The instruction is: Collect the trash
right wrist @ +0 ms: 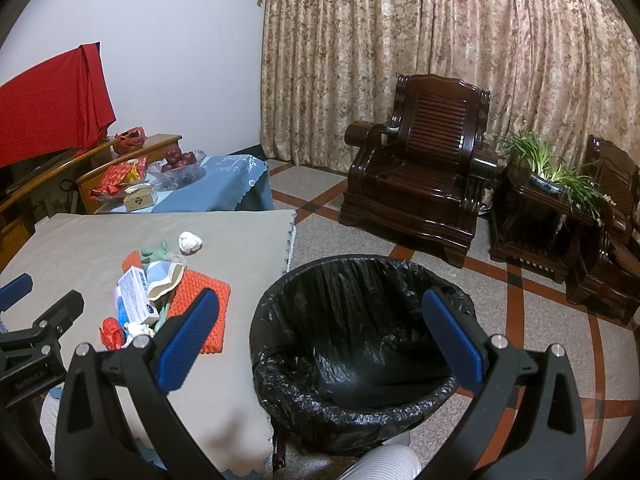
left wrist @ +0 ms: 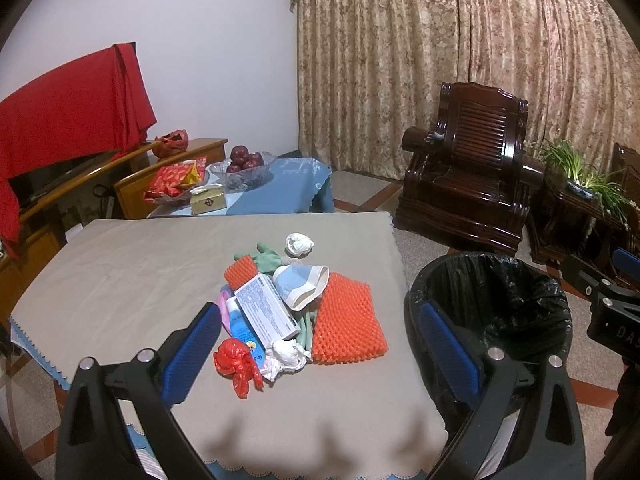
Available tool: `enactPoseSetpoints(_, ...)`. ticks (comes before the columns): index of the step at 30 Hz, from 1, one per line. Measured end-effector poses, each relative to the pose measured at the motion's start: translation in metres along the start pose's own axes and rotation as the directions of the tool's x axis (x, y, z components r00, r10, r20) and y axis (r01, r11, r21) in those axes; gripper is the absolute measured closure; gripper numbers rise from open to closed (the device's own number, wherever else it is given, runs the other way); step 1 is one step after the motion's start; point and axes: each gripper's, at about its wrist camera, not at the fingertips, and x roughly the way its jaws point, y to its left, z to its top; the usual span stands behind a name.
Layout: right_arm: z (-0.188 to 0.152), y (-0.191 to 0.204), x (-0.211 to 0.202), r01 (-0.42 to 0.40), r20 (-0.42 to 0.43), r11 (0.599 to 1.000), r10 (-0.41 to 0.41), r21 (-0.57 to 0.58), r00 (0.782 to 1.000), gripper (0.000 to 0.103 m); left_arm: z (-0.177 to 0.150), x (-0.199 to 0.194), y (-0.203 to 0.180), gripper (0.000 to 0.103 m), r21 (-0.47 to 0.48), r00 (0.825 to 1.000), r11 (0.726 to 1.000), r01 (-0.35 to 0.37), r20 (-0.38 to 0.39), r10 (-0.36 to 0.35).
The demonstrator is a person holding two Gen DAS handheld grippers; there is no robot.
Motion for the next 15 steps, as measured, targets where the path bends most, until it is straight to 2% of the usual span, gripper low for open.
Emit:
enactPoseSetpoints(9,-0.003,0.007,0.003,-0.006,-0.002,1.0,0.006,-0.003,1.0,0.005,-0.001,0.001,0.002,0.006,-0.003,1.0,1.0,0.001,-0.006,-0.001)
enactPoseSetpoints(10,-0.013,0.012,0.016,-0.007,-0.005,1.0,0.007,-0.005,1.0,0.005,-0.002,0.002,0.003,0.006,-0.003,1.0,1.0,0.001,-0.008,-0.001)
enactPoseSetpoints(15,-0.014,0.016,0.02,-0.012,-0.009,1.0,0.012,-0.007,1.0,0.005,-0.013,0.009,0.004,0.006,-0.008,1.0,1.0,0.001,-0.014,-0.001)
